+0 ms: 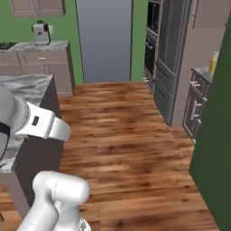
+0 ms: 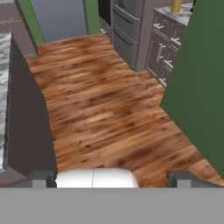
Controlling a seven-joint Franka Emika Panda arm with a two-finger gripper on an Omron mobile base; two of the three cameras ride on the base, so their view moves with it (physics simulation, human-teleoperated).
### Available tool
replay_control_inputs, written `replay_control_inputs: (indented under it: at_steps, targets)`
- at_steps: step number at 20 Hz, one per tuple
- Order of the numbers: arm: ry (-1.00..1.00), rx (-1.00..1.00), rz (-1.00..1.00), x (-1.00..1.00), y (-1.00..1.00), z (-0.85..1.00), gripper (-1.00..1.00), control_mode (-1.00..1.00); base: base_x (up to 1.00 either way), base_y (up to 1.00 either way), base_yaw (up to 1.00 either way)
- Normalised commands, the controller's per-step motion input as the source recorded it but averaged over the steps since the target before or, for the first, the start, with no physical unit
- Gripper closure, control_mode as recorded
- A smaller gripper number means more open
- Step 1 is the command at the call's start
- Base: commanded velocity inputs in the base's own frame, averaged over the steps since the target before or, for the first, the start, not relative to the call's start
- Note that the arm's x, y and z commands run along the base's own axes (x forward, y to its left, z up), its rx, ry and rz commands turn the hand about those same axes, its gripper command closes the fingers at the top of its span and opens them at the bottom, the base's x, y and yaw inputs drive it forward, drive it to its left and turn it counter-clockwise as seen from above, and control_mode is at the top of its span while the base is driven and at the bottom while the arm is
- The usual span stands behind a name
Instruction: There is a tray on the dining counter. Grab the cup, mug, and pitcher and place them on the tray. The pitcher may be placed next to the tray if it cannot fit the tray.
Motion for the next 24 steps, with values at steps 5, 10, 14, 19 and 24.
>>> replay_control_inputs:
  at_steps: [5, 10, 14, 19, 24]
  targets:
    - [0.00, 0.00, 0.00, 0.00, 0.00, 0.00, -1.00, 1.00, 1.00, -1.00, -0.13]
    - [0.00, 0.00, 0.00, 0.00, 0.00, 0.00, -1.00, 1.00, 1.00, -0.25, -0.08]
    - [0.00, 0.00, 0.00, 0.00, 0.00, 0.00, -1.00, 1.00, 1.00, 0.66, -0.05]
    - [0.00, 0.00, 0.00, 0.00, 0.00, 0.00, -1.00, 1.00, 1.00, 0.55, -0.17]
    - [0.00, 0.00, 0.00, 0.00, 0.00, 0.00, -1.00, 1.00, 1.00, 0.02, -0.32]
